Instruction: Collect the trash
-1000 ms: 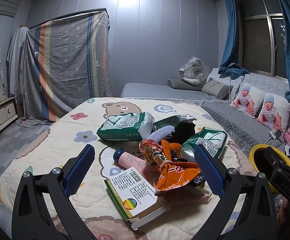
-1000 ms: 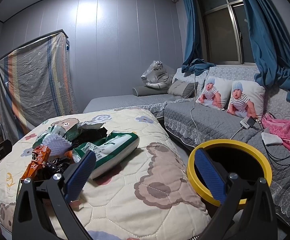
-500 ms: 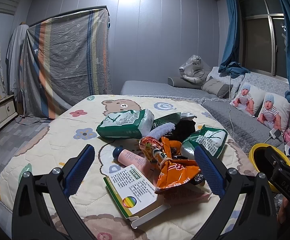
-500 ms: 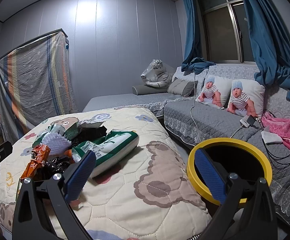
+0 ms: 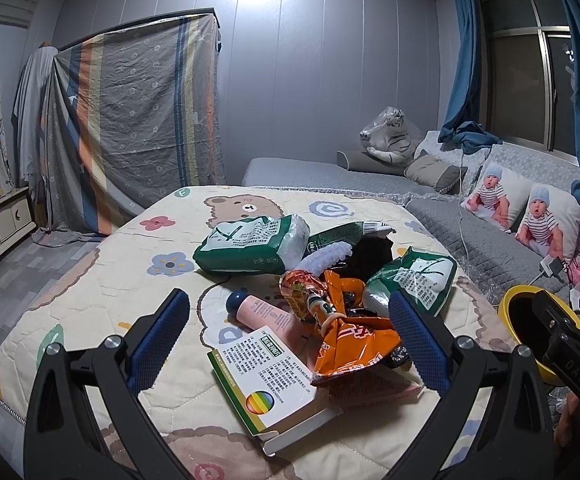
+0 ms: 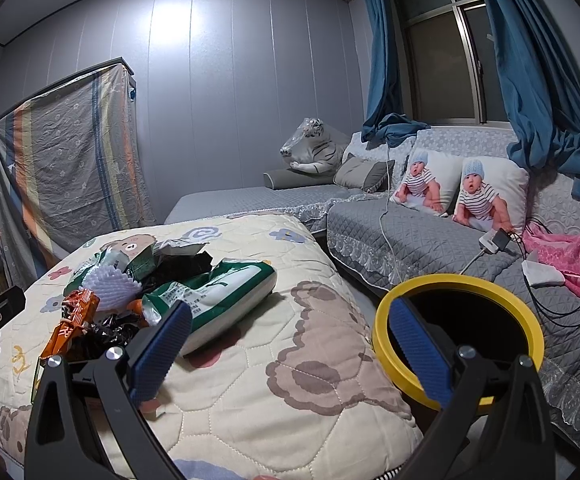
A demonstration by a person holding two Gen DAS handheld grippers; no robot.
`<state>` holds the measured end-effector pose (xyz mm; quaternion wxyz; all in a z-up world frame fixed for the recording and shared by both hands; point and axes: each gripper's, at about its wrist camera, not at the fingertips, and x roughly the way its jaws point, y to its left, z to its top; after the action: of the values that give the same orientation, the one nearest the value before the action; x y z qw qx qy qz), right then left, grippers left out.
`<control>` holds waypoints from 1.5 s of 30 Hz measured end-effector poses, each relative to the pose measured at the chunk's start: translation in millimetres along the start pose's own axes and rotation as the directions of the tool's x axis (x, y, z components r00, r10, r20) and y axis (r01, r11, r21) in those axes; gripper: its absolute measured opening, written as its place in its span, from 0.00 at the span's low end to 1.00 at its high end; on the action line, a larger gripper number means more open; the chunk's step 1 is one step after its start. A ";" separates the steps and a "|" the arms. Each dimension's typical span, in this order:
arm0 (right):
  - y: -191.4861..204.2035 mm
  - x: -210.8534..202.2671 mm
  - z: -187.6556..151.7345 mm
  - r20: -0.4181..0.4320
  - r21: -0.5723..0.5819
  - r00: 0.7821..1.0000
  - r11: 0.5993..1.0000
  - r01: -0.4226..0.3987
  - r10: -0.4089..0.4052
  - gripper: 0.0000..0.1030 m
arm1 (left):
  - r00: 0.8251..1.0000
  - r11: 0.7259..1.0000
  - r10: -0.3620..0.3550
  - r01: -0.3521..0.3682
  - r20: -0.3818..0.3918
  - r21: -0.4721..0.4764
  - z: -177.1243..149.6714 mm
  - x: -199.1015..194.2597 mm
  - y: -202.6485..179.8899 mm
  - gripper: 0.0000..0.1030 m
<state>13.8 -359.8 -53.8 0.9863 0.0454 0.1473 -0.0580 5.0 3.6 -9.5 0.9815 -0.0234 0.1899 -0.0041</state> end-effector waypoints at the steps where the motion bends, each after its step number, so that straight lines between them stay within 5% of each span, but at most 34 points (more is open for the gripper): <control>1: 0.0 0.0 0.1 0.000 0.001 1.000 1.000 0.000 0.000 0.93 | 1.000 1.000 0.001 -0.001 0.000 -0.001 0.0 0.1 0.2 0.93; 27: -6.8 1.4 -4.3 0.007 0.009 1.000 1.000 0.006 -0.006 0.93 | 1.000 1.000 0.014 -0.014 -0.008 0.007 2.6 1.0 -0.4 0.93; 33: -18.6 4.4 9.4 0.025 0.049 0.997 0.996 -0.077 0.076 0.93 | 0.990 0.990 -0.131 0.127 -0.050 -0.068 0.2 12.3 15.7 0.93; 37: -0.1 3.7 23.6 0.019 -0.074 0.981 0.979 -0.191 0.193 0.93 | 0.996 0.993 -0.086 0.083 -0.029 -0.079 9.1 14.4 47.3 0.93; 40: 26.1 1.2 20.2 -0.018 -0.212 0.952 0.930 -0.302 0.305 0.93 | 0.999 1.000 0.015 -0.015 -0.047 0.000 12.2 17.4 69.7 0.93; 45: 76.5 -2.3 6.4 -0.165 -0.332 0.854 0.787 -0.520 0.494 0.93 | 0.990 0.995 0.057 -0.044 -0.131 0.094 3.5 28.9 86.8 0.93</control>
<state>23.3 -284.6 -41.5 0.9506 -0.0987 0.1719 0.2387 33.1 89.9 -21.2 0.9664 0.0263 0.2554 0.0106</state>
